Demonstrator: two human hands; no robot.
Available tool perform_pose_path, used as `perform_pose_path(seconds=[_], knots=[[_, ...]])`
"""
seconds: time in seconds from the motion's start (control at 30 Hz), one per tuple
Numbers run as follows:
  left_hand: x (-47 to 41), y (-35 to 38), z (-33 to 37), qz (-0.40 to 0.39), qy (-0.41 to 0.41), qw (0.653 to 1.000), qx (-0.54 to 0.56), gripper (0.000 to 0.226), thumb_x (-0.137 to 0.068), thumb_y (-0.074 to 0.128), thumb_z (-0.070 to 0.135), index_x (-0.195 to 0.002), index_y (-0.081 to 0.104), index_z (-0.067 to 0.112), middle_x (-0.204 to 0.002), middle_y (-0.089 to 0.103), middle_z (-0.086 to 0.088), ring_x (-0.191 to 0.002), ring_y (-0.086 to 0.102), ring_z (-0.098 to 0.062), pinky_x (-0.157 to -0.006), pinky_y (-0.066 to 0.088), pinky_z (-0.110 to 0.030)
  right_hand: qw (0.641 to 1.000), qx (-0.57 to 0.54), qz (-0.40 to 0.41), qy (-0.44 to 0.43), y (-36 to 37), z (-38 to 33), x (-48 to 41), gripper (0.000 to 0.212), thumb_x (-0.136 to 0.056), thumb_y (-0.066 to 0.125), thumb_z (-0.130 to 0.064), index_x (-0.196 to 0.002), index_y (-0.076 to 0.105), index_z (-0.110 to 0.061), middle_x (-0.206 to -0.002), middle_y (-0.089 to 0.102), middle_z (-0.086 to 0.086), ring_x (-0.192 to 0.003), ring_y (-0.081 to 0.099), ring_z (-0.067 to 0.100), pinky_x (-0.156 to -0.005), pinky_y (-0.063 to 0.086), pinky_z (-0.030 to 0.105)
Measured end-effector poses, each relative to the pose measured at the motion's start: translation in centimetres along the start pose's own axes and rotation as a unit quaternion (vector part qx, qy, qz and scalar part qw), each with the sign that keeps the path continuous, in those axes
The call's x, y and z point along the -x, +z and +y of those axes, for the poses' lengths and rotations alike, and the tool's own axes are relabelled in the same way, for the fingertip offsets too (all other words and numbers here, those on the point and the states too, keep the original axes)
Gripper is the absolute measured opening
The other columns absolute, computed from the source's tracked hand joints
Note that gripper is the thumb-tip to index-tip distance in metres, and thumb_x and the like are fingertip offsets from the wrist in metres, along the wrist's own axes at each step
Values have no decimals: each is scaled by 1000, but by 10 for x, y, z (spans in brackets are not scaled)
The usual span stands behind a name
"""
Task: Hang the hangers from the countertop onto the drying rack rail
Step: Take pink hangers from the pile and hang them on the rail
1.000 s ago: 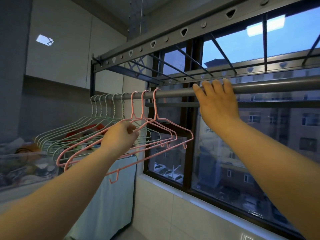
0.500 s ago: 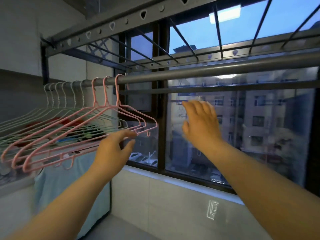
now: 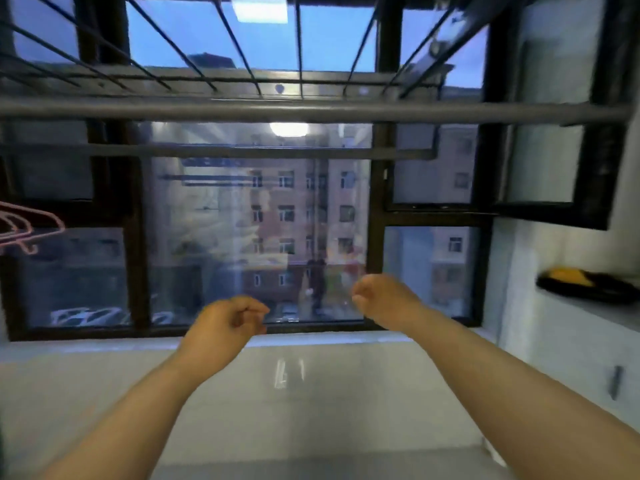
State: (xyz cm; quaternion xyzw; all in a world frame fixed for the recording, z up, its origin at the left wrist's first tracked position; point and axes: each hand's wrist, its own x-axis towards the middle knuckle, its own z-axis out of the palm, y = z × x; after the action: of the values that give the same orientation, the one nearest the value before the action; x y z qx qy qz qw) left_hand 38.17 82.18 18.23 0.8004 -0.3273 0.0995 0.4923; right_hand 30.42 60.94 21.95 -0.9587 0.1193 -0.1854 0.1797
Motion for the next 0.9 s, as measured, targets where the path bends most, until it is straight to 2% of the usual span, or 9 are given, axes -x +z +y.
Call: perform_pose_path(seconds=[0.07,0.13,0.23,0.33,0.43,0.5,0.67,0.77,0.9], knots=[[0,60,21,-44,8,999,18,43,-86,51,-7,-65,55,30,-46,62,15,-56,61,2,-72,47,-14,998,18,-10,54,-22,59,36,23,-90,44,-12,-81,66,-13,-111,64,14,-103,57,31,-77,44,28],[7,120,49,-85,14,996,30,41,-88,51,-2,-63,53,31,-60,60,15,-55,58,4,-68,43,-9,994,17,-2,105,-44,118,75,32,-90,45,-12,-62,55,-24,-99,65,14,-93,59,29,-67,43,23],[19,203,85,-144,22,989,34,35,-91,49,9,-66,53,34,-68,60,9,-69,60,-4,-66,42,-13,982,-18,28,185,-74,195,134,21,-91,47,-13,-96,68,-11,-110,66,13,-104,61,28,-87,47,27],[30,282,115,-221,34,974,24,34,-90,52,12,-67,52,36,-75,61,8,-80,61,-14,-77,45,-24,969,-7,37,244,-99,257,185,26,-92,47,-14,-112,63,-6,-119,62,10,-110,57,23,-91,44,24],[41,353,148,-279,68,958,27,35,-88,56,12,-65,50,38,-70,57,16,-72,56,-8,-67,41,-15,953,5,49,300,-118,308,228,27,-93,45,-14,-114,61,-7,-119,62,8,-104,58,20,-77,41,19],[48,397,169,-308,78,947,50,34,-89,54,13,-66,51,38,-69,55,19,-67,54,1,-58,38,-3,939,10,66,338,-126,339,254,27,-94,45,-15,-114,61,-9,-117,63,6,-95,57,16,-70,35,15],[55,497,209,-381,95,917,76,36,-90,51,14,-67,49,41,-74,54,24,-71,54,4,-59,37,-1,899,36,80,429,-141,406,300,28,-95,44,-16,-117,61,-13,-121,62,2,-111,57,17,-79,38,16],[47,555,230,-411,96,902,95,36,-90,50,11,-67,49,39,-74,55,20,-81,58,-10,-67,43,-14,877,58,90,468,-154,447,315,28,-95,42,-17,-117,60,-14,-122,62,4,-110,58,19,-83,42,20],[31,630,264,-438,117,885,108,35,-92,47,11,-68,48,37,-74,54,19,-80,55,-10,-63,37,-5,851,99,101,505,-176,510,320,29,-95,40,-16,-117,59,-13,-121,61,5,-110,57,21,-87,44,23]])
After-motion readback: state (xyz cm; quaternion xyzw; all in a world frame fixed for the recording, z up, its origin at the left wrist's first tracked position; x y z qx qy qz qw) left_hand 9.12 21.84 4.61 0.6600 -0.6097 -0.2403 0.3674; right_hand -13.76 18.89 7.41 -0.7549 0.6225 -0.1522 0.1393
